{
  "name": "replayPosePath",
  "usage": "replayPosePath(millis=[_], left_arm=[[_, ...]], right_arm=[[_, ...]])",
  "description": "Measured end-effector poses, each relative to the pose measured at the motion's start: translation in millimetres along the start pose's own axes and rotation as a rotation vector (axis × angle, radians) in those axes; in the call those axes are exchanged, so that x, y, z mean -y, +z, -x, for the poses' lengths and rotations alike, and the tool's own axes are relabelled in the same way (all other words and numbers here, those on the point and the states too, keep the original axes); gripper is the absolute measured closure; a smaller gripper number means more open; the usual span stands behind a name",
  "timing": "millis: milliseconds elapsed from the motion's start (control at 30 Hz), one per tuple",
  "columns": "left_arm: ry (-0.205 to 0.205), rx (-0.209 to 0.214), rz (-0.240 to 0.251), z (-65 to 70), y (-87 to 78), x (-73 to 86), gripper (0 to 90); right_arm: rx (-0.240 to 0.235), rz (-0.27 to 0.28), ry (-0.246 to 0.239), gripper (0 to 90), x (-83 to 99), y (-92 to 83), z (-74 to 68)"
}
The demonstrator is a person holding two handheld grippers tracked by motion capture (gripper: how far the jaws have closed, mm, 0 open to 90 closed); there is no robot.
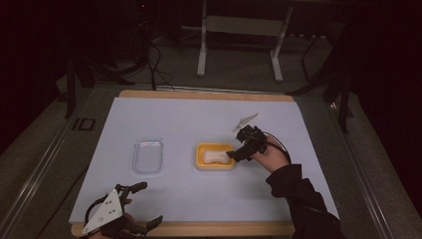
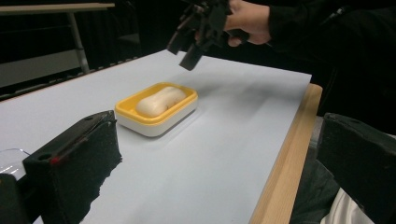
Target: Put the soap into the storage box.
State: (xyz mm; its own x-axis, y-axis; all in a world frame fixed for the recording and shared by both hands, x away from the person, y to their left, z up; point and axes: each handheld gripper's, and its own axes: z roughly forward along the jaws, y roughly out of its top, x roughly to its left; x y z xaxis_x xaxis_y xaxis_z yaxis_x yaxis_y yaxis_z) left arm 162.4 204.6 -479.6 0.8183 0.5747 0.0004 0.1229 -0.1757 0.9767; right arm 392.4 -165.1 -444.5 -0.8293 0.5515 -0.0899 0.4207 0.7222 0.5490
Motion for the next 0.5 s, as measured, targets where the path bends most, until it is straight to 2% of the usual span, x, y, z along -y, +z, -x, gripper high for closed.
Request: replayPosePath(millis=[33, 100, 167, 267, 400, 500], left_arm=[[0.000, 0.001, 0.001, 0.0, 0.3, 0.1, 0.0], [-0.001, 0.003, 0.000, -0.1, 0.5, 0.1, 0.0], [-0.001, 0.003, -0.003, -0.3, 0.9, 0.3, 0.0], [-0.002, 0.002, -0.001, -0.4, 0.5, 0.3, 0.0], [-0.001, 0.002, -0.003, -0.4, 0.6, 0.3, 0.1], [0.000, 0.004, -0.005, 0.1, 0.5, 0.3, 0.1]], right_arm=[[0.015, 0.000, 0.012, 13.3, 3.9, -1.1, 0.0], [0.013, 0.001, 0.021, 13.3, 7.6, -2.2, 0.2], [0.032, 0.019, 0.068, 13.3, 17.8, -5.8, 1.4], [0.027, 0.043, 0.134, 13.6, 27.6, -9.7, 3.7], [0.042, 0.059, 0.164, 13.6, 36.9, -12.3, 1.5], [0.070, 0.064, 0.172, 13.7, 47.2, -12.7, -3.4]])
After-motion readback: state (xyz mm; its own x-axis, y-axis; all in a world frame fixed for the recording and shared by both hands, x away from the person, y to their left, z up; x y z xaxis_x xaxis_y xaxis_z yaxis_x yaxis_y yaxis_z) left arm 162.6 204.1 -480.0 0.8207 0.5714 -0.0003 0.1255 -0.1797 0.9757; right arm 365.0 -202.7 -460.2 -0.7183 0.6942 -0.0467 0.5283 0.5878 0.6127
